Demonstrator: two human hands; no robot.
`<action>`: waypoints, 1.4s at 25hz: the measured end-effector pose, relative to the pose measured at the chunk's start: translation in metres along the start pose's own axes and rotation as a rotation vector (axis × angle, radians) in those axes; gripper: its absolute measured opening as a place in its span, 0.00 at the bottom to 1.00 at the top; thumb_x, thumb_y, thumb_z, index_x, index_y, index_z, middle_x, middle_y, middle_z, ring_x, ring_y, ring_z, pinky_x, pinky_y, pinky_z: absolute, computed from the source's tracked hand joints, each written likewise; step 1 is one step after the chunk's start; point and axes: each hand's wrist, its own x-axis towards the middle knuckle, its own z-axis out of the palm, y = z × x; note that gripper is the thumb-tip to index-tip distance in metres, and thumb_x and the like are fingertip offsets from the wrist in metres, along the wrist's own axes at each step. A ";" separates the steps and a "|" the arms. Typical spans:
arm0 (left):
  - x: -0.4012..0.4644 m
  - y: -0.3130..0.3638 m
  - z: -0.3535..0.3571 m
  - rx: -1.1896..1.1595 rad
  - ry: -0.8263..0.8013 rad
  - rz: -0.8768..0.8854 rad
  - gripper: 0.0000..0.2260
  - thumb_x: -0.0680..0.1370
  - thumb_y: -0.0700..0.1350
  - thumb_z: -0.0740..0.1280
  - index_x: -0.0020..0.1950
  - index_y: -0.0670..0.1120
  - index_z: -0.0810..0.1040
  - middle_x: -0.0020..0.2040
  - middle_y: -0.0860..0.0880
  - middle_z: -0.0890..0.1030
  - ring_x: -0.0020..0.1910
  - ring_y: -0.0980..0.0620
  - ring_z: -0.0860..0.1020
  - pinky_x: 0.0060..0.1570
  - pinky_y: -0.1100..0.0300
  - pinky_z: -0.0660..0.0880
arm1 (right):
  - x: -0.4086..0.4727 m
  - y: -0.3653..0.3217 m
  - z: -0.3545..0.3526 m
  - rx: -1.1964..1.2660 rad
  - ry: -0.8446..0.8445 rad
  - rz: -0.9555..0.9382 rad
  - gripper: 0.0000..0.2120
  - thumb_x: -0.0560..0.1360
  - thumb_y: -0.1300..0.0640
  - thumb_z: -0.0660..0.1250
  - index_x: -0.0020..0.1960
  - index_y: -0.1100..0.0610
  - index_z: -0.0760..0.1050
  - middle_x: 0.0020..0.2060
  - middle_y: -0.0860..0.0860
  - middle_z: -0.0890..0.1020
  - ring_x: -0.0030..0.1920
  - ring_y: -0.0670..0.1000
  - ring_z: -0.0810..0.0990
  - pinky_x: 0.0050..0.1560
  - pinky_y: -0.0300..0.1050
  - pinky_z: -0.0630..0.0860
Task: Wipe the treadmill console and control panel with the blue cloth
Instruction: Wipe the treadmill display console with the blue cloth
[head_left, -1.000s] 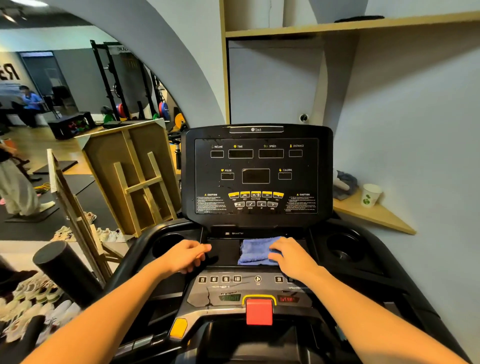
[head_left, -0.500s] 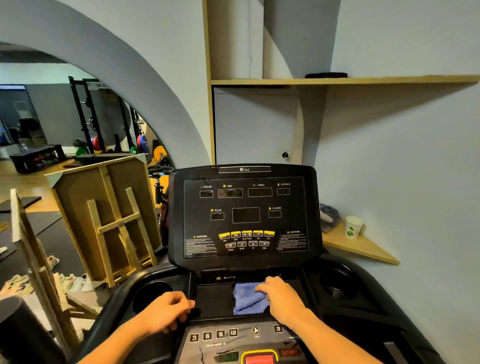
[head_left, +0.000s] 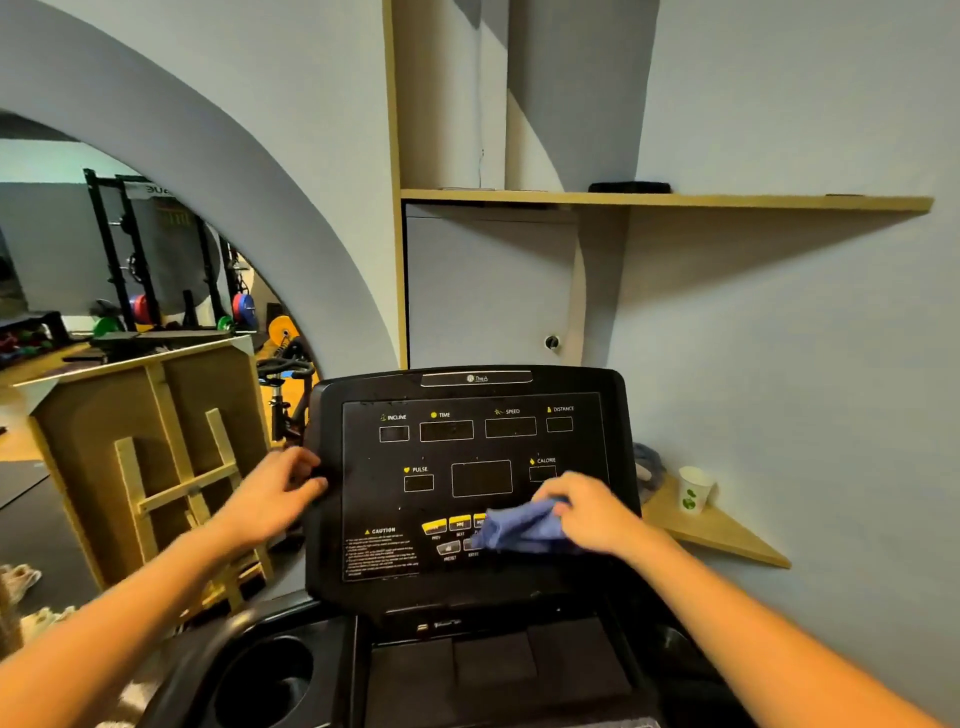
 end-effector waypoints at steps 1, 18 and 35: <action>0.012 -0.001 -0.008 -0.005 0.046 0.001 0.13 0.77 0.45 0.69 0.60 0.48 0.75 0.55 0.45 0.77 0.54 0.49 0.77 0.54 0.54 0.74 | 0.015 0.002 -0.024 0.021 0.088 -0.001 0.16 0.76 0.68 0.61 0.51 0.54 0.83 0.48 0.54 0.80 0.52 0.54 0.79 0.52 0.42 0.74; 0.083 0.012 0.014 -0.190 0.214 0.190 0.24 0.83 0.48 0.57 0.78 0.60 0.57 0.72 0.57 0.66 0.68 0.55 0.66 0.66 0.51 0.64 | 0.113 0.098 -0.050 -0.193 0.516 -0.360 0.29 0.80 0.60 0.58 0.80 0.53 0.58 0.80 0.47 0.57 0.81 0.49 0.47 0.79 0.54 0.46; 0.065 -0.003 0.041 -0.371 0.283 0.248 0.25 0.82 0.58 0.51 0.78 0.59 0.50 0.69 0.73 0.65 0.64 0.77 0.65 0.63 0.75 0.61 | 0.017 0.132 0.075 -0.141 0.512 -0.150 0.22 0.83 0.48 0.56 0.76 0.49 0.65 0.77 0.46 0.64 0.80 0.51 0.53 0.77 0.64 0.54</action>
